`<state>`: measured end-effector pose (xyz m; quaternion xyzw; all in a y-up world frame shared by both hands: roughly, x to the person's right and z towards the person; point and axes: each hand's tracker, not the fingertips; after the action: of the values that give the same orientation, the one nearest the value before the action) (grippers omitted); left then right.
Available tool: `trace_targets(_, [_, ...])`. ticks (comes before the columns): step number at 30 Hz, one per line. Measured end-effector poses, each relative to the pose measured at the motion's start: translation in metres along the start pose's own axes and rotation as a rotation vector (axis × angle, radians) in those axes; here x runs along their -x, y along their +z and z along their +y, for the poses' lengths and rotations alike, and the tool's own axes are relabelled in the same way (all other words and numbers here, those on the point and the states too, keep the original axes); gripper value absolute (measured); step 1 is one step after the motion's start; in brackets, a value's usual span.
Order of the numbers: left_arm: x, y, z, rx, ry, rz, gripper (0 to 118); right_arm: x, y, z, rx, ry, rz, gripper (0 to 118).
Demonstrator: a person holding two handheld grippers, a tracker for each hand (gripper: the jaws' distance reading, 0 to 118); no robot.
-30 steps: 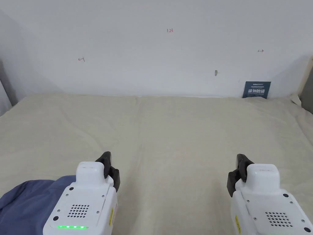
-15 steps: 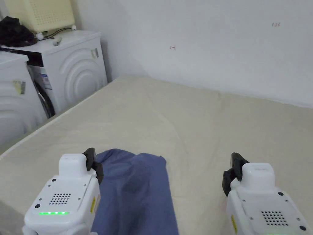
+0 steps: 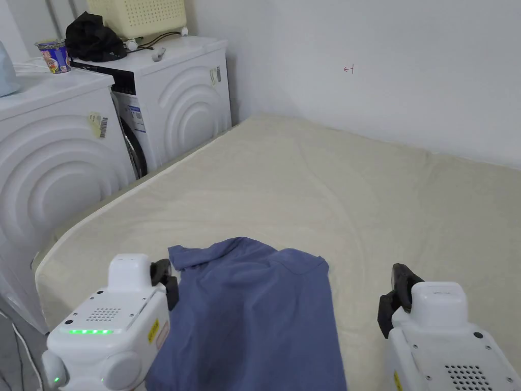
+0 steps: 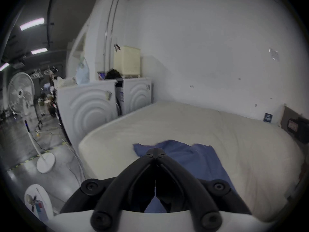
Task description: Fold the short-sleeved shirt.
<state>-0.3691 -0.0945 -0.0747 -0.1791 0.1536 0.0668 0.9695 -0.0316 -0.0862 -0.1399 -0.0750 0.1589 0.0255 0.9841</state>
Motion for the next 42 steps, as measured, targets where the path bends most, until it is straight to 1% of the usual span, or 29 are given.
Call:
trace_targets(2, [-0.008,-0.02,0.001,0.091,0.048,-0.015,1,-0.008,0.001,-0.001,0.001,0.005,-0.021,0])
trace_targets(3, [-0.012,-0.032,0.0,0.125,0.078,-0.016,13,-0.012,0.001,-0.002,0.003,0.008,-0.032,0])
trace_targets(5, [-0.018,-0.056,-0.005,0.209,0.114,-0.029,44,-0.021,0.002,-0.003,0.004,0.006,-0.055,0])
trace_targets(7, [-0.028,-0.083,-0.013,0.308,0.132,-0.04,82,-0.03,0.004,-0.004,0.011,0.002,-0.072,0])
trace_targets(8, [-0.035,-0.097,-0.017,0.356,0.122,-0.04,97,-0.034,0.004,-0.005,0.015,0.003,-0.082,0])
trace_targets(9, [-0.04,-0.109,-0.021,0.405,0.106,-0.055,101,-0.038,0.005,-0.007,0.019,0.007,-0.097,0])
trace_targets(12, [-0.056,-0.151,-0.041,0.495,0.098,-0.093,101,-0.054,0.007,-0.012,0.04,0.014,-0.134,0])
trace_targets(15, [-0.076,-0.184,-0.06,0.56,0.036,-0.061,101,-0.07,0.009,-0.018,0.071,0.01,-0.172,0])
trace_targets(18, [-0.091,-0.206,-0.079,0.598,0.022,-0.05,101,-0.087,0.01,-0.025,0.107,0.02,-0.226,0])
trace_targets(19, [-0.095,-0.212,-0.086,0.617,0.013,-0.042,97,-0.091,0.01,-0.027,0.12,0.018,-0.242,0])
trace_targets(20, [-0.105,-0.207,-0.087,0.641,0.002,-0.036,83,-0.096,0.011,-0.03,0.127,0.01,-0.249,0])
trace_targets(21, [-0.109,-0.208,-0.091,0.684,-0.01,-0.042,56,-0.1,0.011,-0.032,0.134,0.002,-0.256,0])
trace_targets(22, [-0.111,-0.209,-0.095,0.706,-0.002,-0.059,54,-0.105,0.012,-0.035,0.141,-0.004,-0.268,0])
trace_targets(23, [-0.116,-0.206,-0.098,0.682,-0.003,-0.044,49,-0.109,0.012,-0.037,0.148,-0.009,-0.279,0])
trace_targets(24, [-0.114,-0.206,-0.104,0.617,-0.028,-0.025,42,-0.114,0.013,-0.04,0.157,-0.015,-0.288,0])
trace_targets(25, [-0.115,-0.207,-0.105,0.629,-0.033,-0.048,38,-0.117,0.013,-0.042,0.165,-0.02,-0.293,0])
trace_targets(26, [-0.114,-0.208,-0.105,0.633,-0.037,-0.053,38,-0.12,0.013,-0.044,0.172,-0.025,-0.299,0])
trace_targets(27, [-0.112,-0.206,-0.105,0.622,-0.038,-0.054,22,-0.123,0.014,-0.045,0.178,-0.029,-0.302,0])
trace_targets(28, [-0.107,-0.204,-0.104,0.612,-0.007,-0.074,9,-0.126,0.016,-0.046,0.182,-0.033,-0.304,0])
trace_targets(29, [-0.101,-0.204,-0.103,0.615,0.047,-0.103,6,-0.128,0.017,-0.046,0.183,-0.035,-0.307,0])
trace_targets(31, [-0.084,-0.192,-0.092,0.592,0.185,-0.192,5,-0.133,0.022,-0.046,0.18,-0.041,-0.313,0])
trace_targets(33, [-0.077,-0.173,-0.077,0.543,0.252,-0.265,5,-0.136,0.026,-0.046,0.175,-0.048,-0.317,0])
trace_targets(38, [-0.095,-0.134,-0.033,0.46,0.257,-0.413,5,-0.143,0.038,-0.04,0.149,-0.079,-0.332,0])
trace_targets(41, [-0.126,-0.112,0.006,0.395,0.266,-0.518,5,-0.148,0.051,-0.034,0.12,-0.092,-0.34,0])
trace_targets(42, [-0.139,-0.106,0.02,0.384,0.266,-0.574,5,-0.15,0.056,-0.031,0.11,-0.093,-0.344,0])
